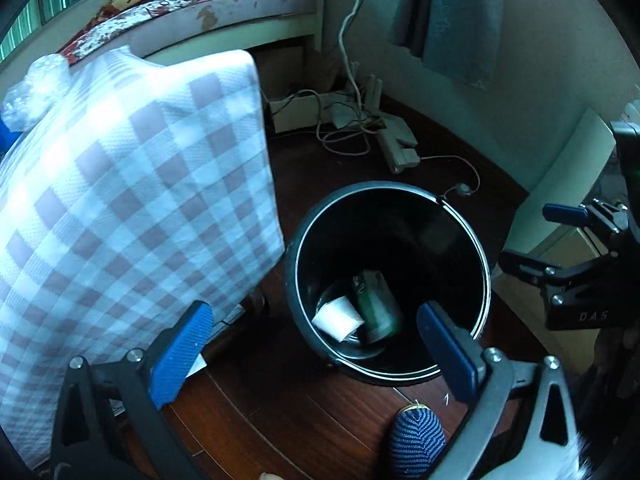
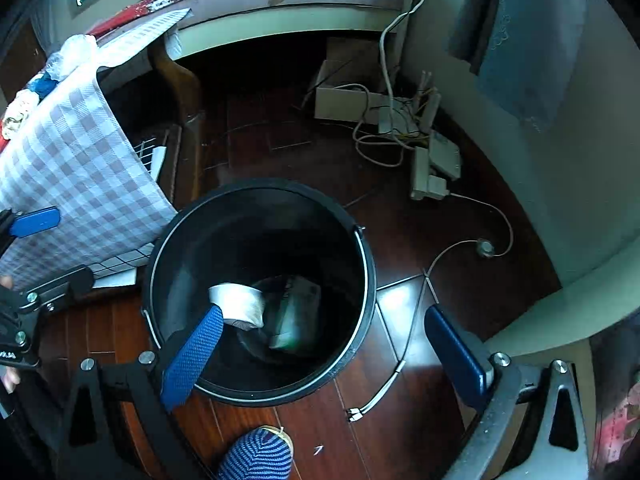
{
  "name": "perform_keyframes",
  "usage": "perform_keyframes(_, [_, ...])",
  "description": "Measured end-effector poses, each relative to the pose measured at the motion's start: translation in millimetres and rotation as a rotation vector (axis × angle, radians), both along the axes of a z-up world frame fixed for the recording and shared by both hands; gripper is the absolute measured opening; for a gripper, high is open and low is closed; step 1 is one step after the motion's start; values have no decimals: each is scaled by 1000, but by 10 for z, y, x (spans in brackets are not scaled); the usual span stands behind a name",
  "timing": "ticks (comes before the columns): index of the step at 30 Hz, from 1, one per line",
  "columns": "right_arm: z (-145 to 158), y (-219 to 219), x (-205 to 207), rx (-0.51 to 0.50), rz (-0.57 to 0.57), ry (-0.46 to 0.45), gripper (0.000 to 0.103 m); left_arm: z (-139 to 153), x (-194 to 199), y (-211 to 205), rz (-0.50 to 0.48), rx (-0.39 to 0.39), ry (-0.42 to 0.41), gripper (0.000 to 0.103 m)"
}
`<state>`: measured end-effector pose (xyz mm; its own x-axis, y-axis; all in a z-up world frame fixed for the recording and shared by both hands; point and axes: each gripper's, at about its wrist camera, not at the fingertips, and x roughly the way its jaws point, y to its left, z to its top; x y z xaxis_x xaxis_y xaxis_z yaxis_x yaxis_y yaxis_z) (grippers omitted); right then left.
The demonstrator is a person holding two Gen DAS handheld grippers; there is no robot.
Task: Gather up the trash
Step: 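Carry both cartons over the black bin and open both grippers to drop them, then grasp the red plastic bag with the left gripper while the right grasps the clear bag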
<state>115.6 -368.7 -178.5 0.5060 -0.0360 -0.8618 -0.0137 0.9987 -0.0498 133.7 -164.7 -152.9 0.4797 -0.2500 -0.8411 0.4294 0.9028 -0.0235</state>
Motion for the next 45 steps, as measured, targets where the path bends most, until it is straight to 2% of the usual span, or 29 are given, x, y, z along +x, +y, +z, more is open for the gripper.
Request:
perform_keyframes(2, [32,46,4,-25,-2,-5,102,-1,51,25,12,8,-7,102])
perform_keyframes(15, [363,381,-84,-29,31,-63,102,272,-129,430,101,-16,-80,102])
perform_keyframes(27, [750,870,-110,5,104,-138,102,688,-242,868,210,-53,-176,102])
perform_keyframes(36, [1111,1534,201,21,212,-226,102,996,-202,1655,397,-39,-294,102])
perform_keyframes(42, [1307,2194,538,35,328,-308,102,1035,-45,2415,548,-48,-296,97])
perform_keyframes(45, [1355,2500,769,39,374,-313,102,1030,74,2736,614,-57,-294,95])
